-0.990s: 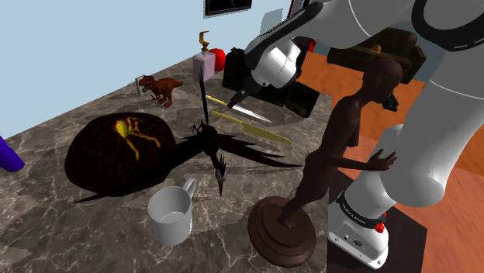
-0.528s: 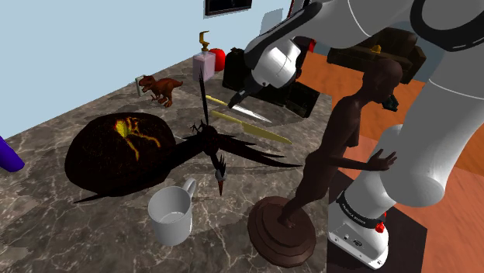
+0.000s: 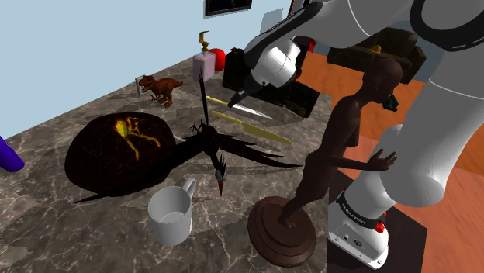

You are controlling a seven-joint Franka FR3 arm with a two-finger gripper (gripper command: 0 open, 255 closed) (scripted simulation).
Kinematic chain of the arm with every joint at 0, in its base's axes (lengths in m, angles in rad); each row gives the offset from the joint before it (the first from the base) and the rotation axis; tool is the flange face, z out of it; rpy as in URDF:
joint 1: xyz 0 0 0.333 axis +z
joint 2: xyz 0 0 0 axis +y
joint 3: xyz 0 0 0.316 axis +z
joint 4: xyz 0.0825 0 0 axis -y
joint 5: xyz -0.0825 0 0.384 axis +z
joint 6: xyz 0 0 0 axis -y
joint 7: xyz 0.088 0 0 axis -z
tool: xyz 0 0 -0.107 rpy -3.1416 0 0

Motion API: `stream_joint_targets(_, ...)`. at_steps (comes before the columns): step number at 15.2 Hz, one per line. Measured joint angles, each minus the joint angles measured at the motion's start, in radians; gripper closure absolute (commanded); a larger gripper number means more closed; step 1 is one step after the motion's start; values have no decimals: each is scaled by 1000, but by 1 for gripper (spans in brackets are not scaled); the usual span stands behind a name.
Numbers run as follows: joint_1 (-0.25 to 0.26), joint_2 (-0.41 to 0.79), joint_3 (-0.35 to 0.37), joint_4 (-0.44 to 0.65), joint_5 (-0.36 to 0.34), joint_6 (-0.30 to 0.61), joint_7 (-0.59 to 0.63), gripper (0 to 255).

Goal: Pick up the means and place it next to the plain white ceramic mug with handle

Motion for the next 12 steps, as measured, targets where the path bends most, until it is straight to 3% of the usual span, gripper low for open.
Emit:
stream_joint_targets(3, 4, -13, -2, -9, -19, -4, 17, 255)
stream_joint_targets(12, 7, -110, -26, -11, -224, -65, 201, 255)
